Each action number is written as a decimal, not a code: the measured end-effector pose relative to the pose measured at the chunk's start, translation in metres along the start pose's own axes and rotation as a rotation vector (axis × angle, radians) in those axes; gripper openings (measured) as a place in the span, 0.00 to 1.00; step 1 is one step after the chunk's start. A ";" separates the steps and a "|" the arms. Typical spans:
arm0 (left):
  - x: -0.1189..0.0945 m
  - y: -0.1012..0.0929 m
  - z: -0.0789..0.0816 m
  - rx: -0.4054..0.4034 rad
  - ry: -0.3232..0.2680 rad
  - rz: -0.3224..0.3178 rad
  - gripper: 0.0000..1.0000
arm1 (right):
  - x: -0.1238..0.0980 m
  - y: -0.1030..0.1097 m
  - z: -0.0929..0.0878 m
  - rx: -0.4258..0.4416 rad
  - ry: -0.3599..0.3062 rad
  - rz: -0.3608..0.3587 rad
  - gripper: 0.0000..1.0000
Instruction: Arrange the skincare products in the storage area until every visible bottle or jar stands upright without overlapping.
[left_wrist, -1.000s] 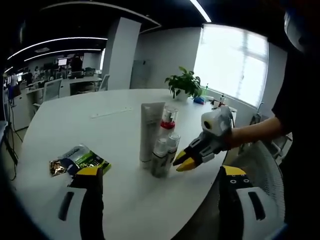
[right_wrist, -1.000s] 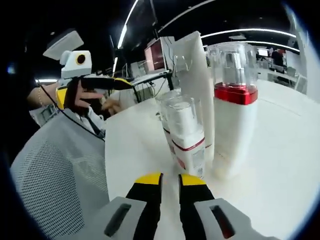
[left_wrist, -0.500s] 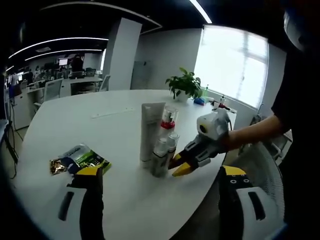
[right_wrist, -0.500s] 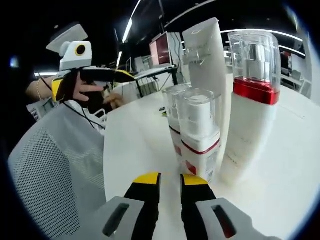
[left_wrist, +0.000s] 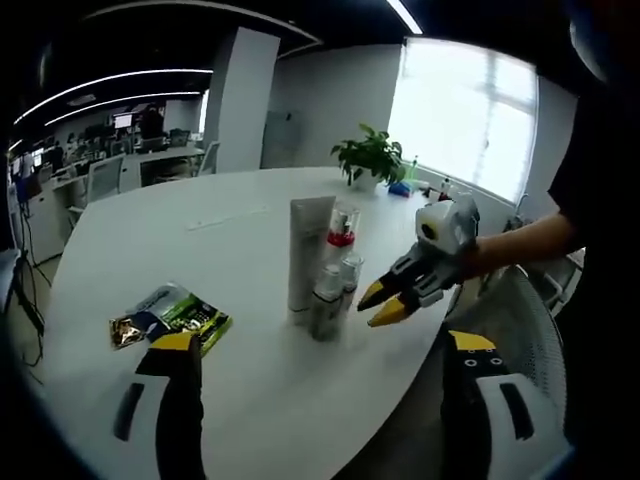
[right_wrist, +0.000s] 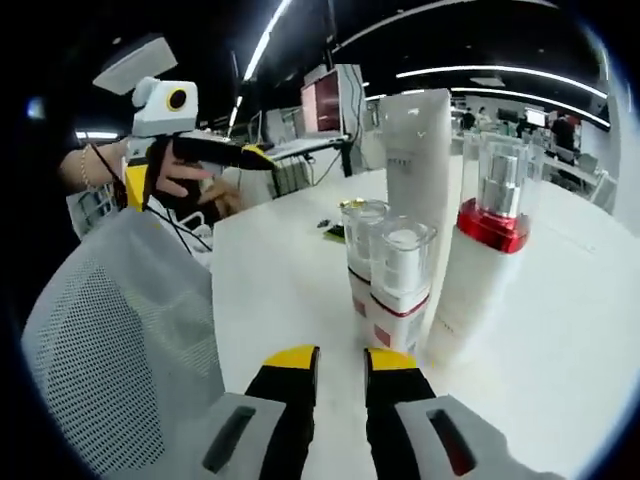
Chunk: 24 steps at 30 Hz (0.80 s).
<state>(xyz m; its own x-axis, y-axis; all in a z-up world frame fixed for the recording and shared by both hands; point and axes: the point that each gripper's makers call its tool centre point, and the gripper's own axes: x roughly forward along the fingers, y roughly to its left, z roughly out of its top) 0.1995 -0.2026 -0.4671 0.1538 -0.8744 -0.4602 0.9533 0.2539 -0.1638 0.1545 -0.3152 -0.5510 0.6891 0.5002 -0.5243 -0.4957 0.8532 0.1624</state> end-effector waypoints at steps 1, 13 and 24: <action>-0.001 0.000 0.000 0.001 0.001 0.000 0.94 | -0.004 0.001 0.001 0.014 -0.005 0.001 0.26; -0.015 0.007 0.000 -0.103 -0.027 0.018 0.92 | -0.038 0.014 0.008 0.023 -0.002 -0.079 0.60; -0.043 0.011 -0.010 -0.179 -0.054 0.064 0.94 | -0.072 0.022 0.020 0.078 -0.093 -0.188 0.85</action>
<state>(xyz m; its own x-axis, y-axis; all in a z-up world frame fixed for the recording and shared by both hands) 0.2010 -0.1577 -0.4583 0.2308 -0.8736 -0.4284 0.8805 0.3749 -0.2901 0.1043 -0.3298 -0.4929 0.8131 0.3400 -0.4725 -0.3144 0.9396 0.1351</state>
